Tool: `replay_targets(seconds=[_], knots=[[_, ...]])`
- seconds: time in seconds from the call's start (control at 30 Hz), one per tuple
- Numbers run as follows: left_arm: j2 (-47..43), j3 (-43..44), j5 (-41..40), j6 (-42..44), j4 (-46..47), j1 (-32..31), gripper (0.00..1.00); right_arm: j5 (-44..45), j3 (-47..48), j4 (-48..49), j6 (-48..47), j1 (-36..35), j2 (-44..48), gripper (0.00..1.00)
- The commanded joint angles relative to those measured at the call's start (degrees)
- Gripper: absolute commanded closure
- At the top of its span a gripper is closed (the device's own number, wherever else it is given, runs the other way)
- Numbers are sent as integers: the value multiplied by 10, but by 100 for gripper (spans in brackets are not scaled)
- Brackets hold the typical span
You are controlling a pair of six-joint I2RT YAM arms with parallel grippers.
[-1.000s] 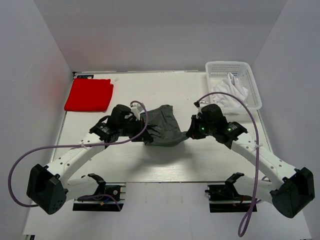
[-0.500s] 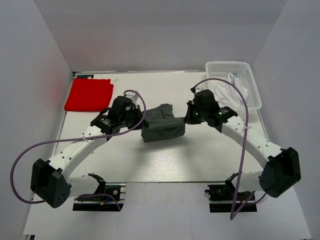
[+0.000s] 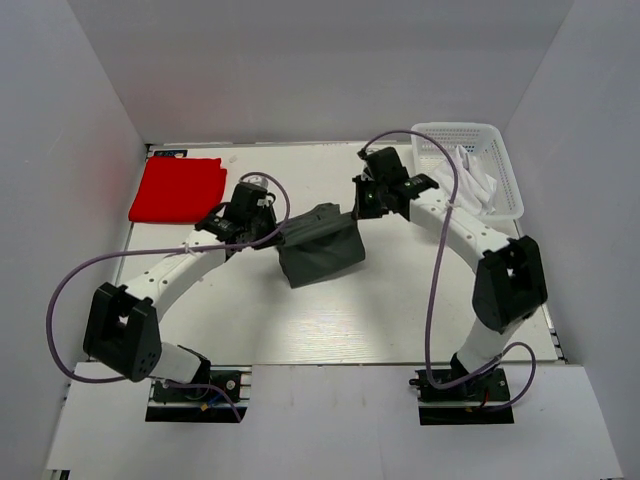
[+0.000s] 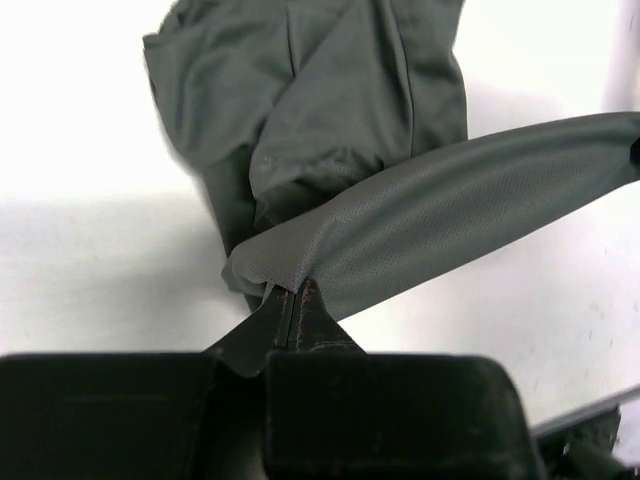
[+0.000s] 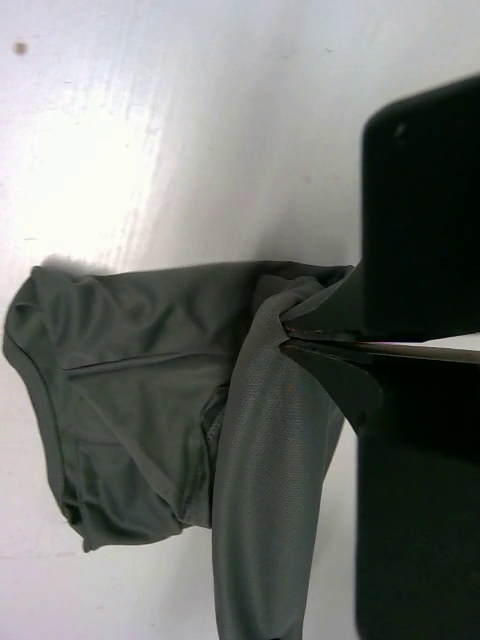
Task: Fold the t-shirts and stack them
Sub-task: Fold the long partially folded tshirt into a neat square
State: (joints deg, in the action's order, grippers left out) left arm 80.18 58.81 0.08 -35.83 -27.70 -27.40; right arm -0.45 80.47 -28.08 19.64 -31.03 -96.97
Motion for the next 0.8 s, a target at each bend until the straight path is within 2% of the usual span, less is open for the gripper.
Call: replay_targets(seconds=[0.0, 0.2, 0.27, 0.4, 0.43, 0.47, 0.5, 0.53, 0.57, 0.6, 0.63, 0.67, 0.77], knots=[[22, 31, -26, 0, 28, 23, 100, -11, 66, -24, -27, 16, -33, 100], [89, 68, -19, 6, 34, 60, 100, -48, 147, -25, -34, 30, -121, 100], [123, 97, -45, 11, 25, 73, 100, -50, 173, -14, -40, 36, -152, 100], [170, 146, -50, 13, 54, 109, 83, -69, 216, 48, -49, 47, -204, 100], [182, 177, -50, 13, 54, 115, 77, -76, 226, 65, -58, 50, -225, 97], [206, 192, -63, 20, 54, 120, 73, -83, 245, 99, -61, 54, -245, 90], [218, 207, -63, 20, 48, 125, 60, -95, 252, 144, -83, 54, -256, 82], [228, 235, -54, 20, 40, 138, 33, -122, 260, 167, -85, 56, -274, 65], [237, 246, -49, 27, 35, 144, 1, -121, 281, 198, -85, 59, -289, 40], [251, 263, -49, 27, 34, 153, 0, -116, 289, 206, -91, 58, -298, 25], [251, 270, -49, 27, 27, 153, 0, -104, 287, 218, -87, 58, -298, 19], [256, 270, -38, 27, 27, 159, 0, -92, 281, 227, -85, 58, -292, 10], [240, 244, 25, 40, 65, 159, 0, -82, 252, 229, -93, 54, -269, 10]])
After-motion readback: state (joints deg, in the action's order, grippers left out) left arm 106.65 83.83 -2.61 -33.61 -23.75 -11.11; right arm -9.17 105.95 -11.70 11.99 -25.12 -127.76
